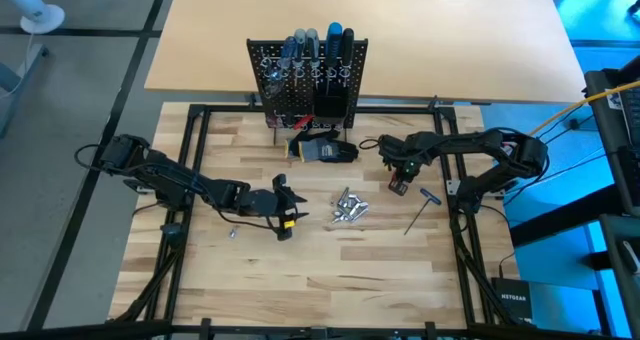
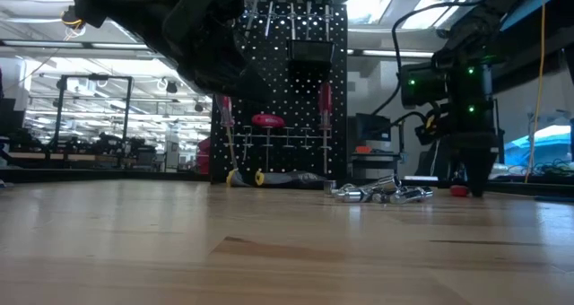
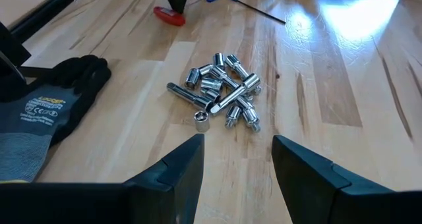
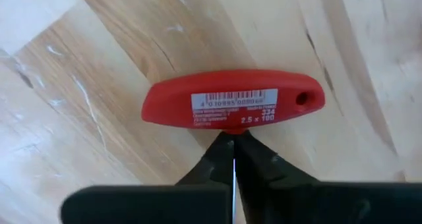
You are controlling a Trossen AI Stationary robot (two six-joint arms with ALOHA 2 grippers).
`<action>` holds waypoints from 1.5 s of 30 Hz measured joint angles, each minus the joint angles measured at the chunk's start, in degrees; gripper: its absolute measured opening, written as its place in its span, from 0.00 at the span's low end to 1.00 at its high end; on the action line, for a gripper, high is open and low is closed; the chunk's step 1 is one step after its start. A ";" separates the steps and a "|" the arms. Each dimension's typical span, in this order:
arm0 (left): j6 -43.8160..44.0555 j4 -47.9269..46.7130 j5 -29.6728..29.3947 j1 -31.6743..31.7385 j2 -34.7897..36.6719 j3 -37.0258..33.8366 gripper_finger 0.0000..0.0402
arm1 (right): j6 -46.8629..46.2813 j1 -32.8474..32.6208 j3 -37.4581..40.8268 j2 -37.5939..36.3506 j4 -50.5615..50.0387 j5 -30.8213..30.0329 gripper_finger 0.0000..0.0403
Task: Hang tools onto peg board
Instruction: Hang the red allen wrench on the pegboard
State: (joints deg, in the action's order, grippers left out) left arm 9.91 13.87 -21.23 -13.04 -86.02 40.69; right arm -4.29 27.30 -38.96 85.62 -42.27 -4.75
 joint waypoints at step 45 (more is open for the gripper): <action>11.91 10.37 -0.94 6.45 0.00 -0.02 0.42 | 1.89 -29.65 -3.54 -5.94 44.97 -16.75 0.00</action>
State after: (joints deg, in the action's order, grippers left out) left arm 21.82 24.24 -22.18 -6.59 -86.02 40.66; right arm -2.40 -2.36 -42.50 79.68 2.71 -21.50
